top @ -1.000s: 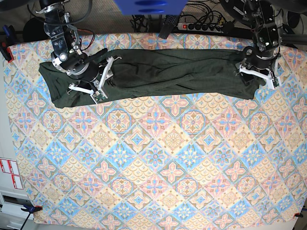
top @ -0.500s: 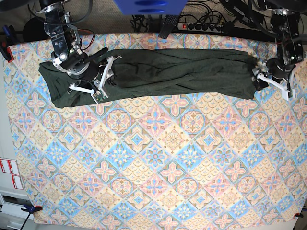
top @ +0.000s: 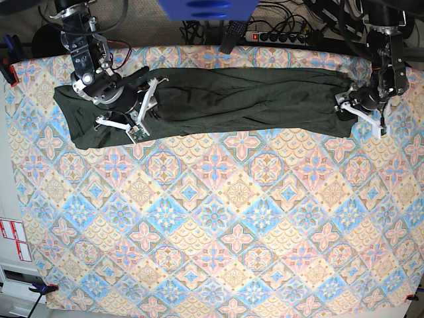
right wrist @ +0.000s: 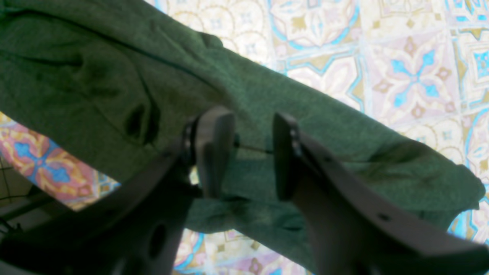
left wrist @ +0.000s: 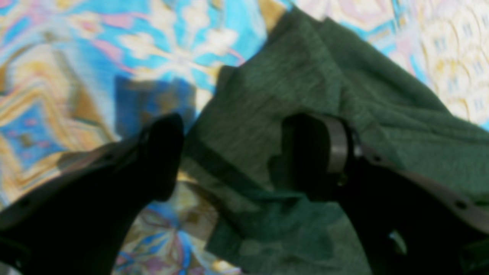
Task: Fold the T-shirt properly
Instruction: 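Grasp the band's end with the left gripper and pull it outward, then fold the band's end inward toward the right gripper with the left gripper, then grasp the band's other end with the right gripper and fold it inward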
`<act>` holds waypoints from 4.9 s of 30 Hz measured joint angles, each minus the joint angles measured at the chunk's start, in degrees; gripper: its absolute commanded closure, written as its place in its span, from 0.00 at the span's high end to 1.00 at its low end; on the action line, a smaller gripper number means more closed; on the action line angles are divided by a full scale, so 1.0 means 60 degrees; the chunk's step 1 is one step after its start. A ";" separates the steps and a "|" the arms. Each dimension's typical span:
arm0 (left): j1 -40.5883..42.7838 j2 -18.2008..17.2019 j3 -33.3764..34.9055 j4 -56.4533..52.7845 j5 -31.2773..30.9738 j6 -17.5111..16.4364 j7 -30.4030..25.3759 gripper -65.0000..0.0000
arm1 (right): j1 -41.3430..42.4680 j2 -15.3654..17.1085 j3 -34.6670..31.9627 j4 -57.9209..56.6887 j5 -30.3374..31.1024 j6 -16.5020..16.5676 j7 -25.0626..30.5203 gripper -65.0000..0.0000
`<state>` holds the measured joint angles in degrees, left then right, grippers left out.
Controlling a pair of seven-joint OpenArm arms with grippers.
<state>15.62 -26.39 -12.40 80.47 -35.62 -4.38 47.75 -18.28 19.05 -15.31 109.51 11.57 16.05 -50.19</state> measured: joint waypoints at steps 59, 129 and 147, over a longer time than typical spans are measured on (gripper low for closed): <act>-0.0976 -0.0947 -0.1807 -0.0940 0.0138 -0.1311 -0.0521 0.00 | -0.0058 0.0000 -0.0004 0.0000 -0.0004 0.0000 -0.0004 0.33; -0.0058 0.4102 0.0674 0.3202 0.0219 -0.1209 0.1242 0.00 | -0.0055 0.0004 0.0036 0.0073 0.0000 0.0000 0.0004 0.33; 0.0583 0.2612 -0.0299 0.4273 -0.0889 -0.1246 0.1231 0.62 | -0.0051 0.0000 0.0098 0.0069 -0.0007 0.0007 -0.0007 0.33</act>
<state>19.11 -10.72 -14.20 106.10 -40.95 -11.86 55.13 -18.59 19.05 -14.72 109.93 11.53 16.10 -50.24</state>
